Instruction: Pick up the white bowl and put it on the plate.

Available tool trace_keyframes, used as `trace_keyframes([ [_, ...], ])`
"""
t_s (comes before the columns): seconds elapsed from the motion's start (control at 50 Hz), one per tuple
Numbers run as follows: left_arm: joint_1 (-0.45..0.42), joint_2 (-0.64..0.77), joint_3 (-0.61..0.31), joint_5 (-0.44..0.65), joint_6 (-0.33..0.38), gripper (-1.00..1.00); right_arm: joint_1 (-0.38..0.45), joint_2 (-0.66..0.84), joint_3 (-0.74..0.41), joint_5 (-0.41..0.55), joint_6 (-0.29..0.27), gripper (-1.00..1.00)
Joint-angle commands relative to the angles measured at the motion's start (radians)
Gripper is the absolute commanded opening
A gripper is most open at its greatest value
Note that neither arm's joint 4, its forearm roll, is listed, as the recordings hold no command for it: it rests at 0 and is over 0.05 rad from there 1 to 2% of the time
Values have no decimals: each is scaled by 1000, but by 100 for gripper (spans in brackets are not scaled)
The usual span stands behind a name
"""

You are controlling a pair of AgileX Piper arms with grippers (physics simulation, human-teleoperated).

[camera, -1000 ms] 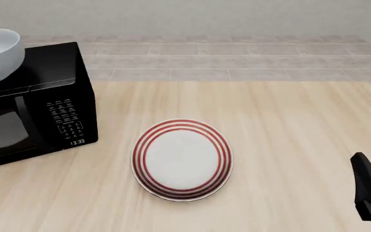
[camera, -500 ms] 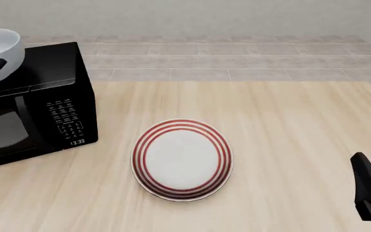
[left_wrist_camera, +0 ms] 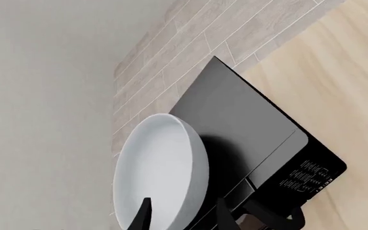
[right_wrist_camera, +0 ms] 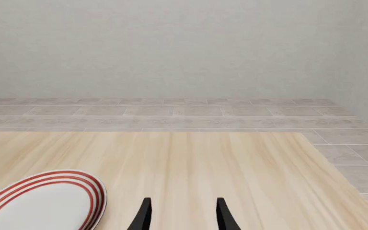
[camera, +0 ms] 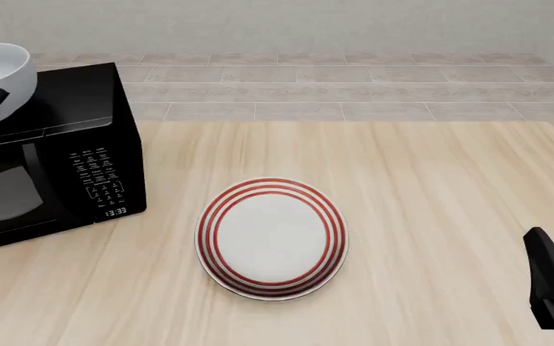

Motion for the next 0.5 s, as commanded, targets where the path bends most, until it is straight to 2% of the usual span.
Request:
trace_keyframes([
  [0.02, 21, 31, 9, -32, 5, 100, 0, 0, 0, 0, 0, 100],
  [0.34, 20, 59, 52, -80, 8, 100, 0, 0, 0, 0, 0, 100],
  [0.5, 25, 76, 39, -82, 3, 100, 0, 0, 0, 0, 0, 100],
])
